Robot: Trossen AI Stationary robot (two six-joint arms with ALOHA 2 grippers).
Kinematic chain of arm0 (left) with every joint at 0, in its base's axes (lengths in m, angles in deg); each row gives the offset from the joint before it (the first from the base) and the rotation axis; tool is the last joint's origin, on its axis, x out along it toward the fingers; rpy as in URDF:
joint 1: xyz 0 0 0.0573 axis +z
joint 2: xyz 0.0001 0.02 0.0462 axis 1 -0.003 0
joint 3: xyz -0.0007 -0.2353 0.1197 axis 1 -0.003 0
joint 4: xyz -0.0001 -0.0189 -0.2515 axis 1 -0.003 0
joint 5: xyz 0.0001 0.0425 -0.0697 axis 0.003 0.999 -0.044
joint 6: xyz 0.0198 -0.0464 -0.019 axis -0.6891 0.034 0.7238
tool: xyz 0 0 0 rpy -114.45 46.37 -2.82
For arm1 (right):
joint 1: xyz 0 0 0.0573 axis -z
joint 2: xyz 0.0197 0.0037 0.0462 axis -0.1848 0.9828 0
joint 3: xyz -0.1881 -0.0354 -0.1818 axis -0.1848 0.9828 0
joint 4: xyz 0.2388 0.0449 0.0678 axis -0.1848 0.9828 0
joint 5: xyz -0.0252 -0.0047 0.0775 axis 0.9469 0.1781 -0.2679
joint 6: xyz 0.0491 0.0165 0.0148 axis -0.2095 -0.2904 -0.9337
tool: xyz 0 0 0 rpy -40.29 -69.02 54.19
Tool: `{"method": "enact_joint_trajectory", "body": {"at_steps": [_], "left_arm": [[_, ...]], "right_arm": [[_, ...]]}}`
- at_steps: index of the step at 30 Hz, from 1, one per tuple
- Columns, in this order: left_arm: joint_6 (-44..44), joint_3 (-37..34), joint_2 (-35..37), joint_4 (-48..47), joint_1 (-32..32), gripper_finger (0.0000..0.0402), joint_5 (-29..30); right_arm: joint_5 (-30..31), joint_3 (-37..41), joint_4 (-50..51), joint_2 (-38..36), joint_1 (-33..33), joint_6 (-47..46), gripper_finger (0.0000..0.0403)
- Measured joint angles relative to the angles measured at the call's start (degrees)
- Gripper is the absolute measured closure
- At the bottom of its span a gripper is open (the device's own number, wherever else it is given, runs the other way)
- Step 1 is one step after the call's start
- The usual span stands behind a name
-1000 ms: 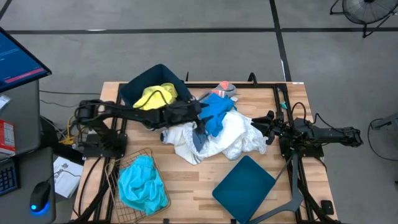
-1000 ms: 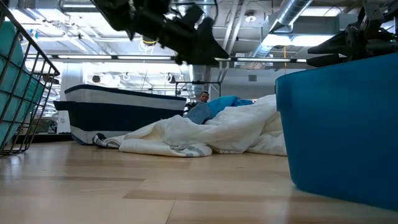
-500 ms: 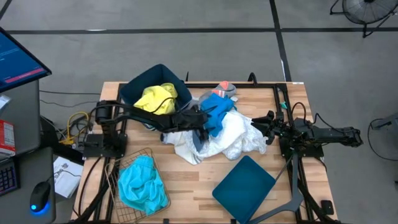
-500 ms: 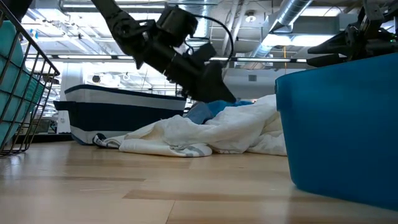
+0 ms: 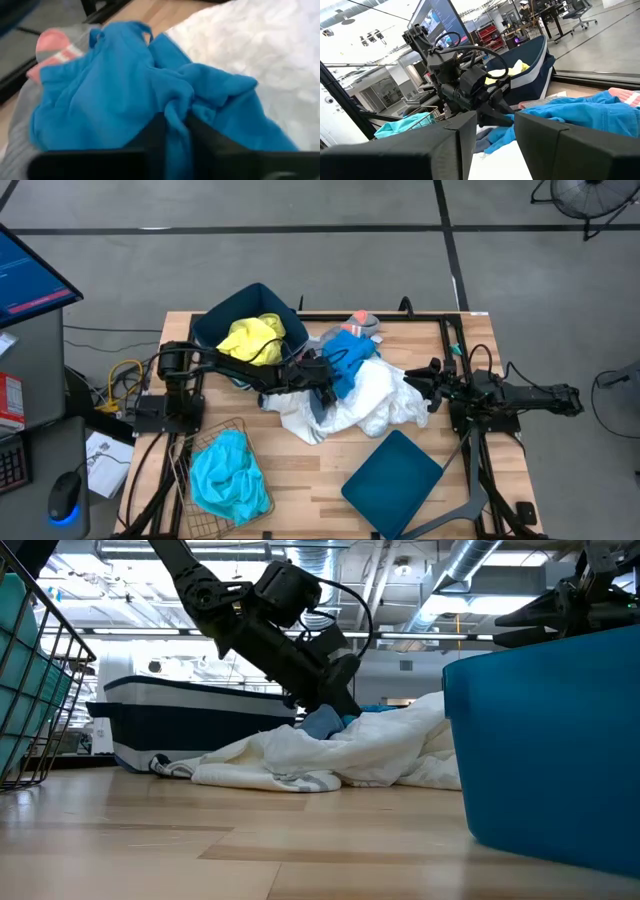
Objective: Pick & Place Cloths
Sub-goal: Put the blue short into the wire basket
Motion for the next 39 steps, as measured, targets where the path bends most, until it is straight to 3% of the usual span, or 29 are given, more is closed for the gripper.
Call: {"method": "enact_joint_trajectory", "body": {"at_steps": [7, 18, 23, 29, 39], "left_arm": [[0.96, -0.06, 7.26, -0.8, -0.16, 0.0399, -0.32], [-2.21, -0.06, 38.3, -0.65, -5.25, 0.0401, -0.3], [0.25, -0.03, 50.74, -1.03, -13.45, 0.0401, -0.35], [10.98, -0.03, 60.28, -6.84, -26.6, 0.0401, -0.36], [30.93, -0.01, 63.24, -24.04, -47.4, 0.0401, 1.65]], "right_arm": [[0.0, 0.0, 0.0, 0.0, 0.0, 0.0, 0.0274], [0.0, 0.01, -0.04, 0.0, 0.0, 0.0, 0.0274], [0.0, 0.0, -0.04, 0.0, 0.0, 0.03, 0.0274], [0.0, 0.0, 0.0, 0.0, 0.0, 0.07, 0.0274], [0.0, 0.0, 0.03, 0.0, 0.0, 0.07, 0.0274]]}}
